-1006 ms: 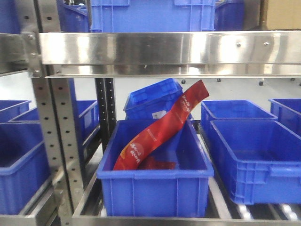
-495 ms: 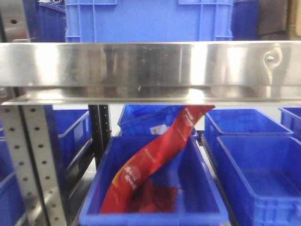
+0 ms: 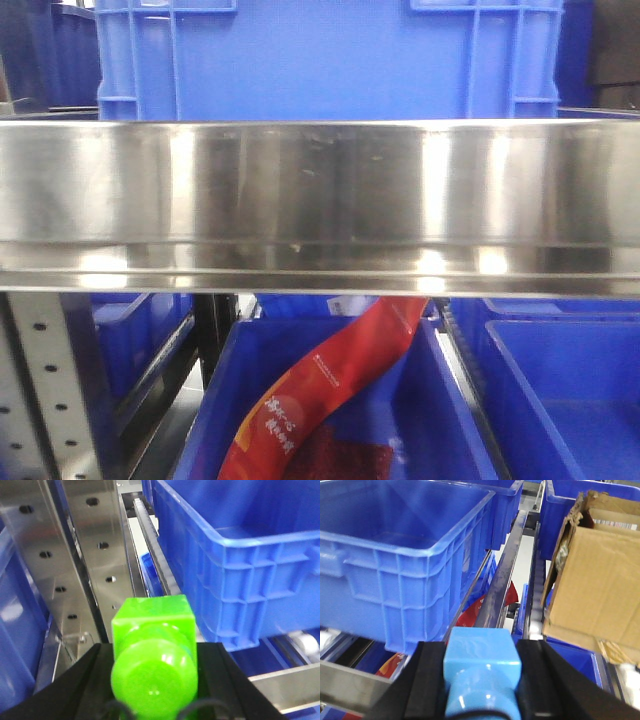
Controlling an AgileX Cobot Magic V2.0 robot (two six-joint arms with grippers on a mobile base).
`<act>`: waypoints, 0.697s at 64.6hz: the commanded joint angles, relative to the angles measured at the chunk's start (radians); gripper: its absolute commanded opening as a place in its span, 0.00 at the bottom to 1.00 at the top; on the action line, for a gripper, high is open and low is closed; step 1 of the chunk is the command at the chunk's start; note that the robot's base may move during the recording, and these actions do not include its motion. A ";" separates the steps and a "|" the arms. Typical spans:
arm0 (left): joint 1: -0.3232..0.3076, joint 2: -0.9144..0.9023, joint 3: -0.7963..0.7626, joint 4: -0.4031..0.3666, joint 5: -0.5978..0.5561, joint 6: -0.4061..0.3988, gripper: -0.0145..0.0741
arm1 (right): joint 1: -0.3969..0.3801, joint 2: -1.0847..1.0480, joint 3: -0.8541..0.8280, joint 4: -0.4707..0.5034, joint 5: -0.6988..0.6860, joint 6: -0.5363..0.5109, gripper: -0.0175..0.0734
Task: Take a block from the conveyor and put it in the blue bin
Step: 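Extend both grippers with blocks over the blue bins on the shelf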
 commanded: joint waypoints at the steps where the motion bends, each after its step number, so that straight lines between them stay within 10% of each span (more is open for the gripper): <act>1: -0.004 -0.005 -0.010 -0.002 -0.019 -0.007 0.04 | 0.002 -0.004 -0.011 -0.004 -0.017 -0.005 0.02; 45: -0.004 -0.005 -0.010 -0.002 -0.019 -0.007 0.04 | 0.002 -0.004 -0.011 -0.004 -0.017 -0.005 0.02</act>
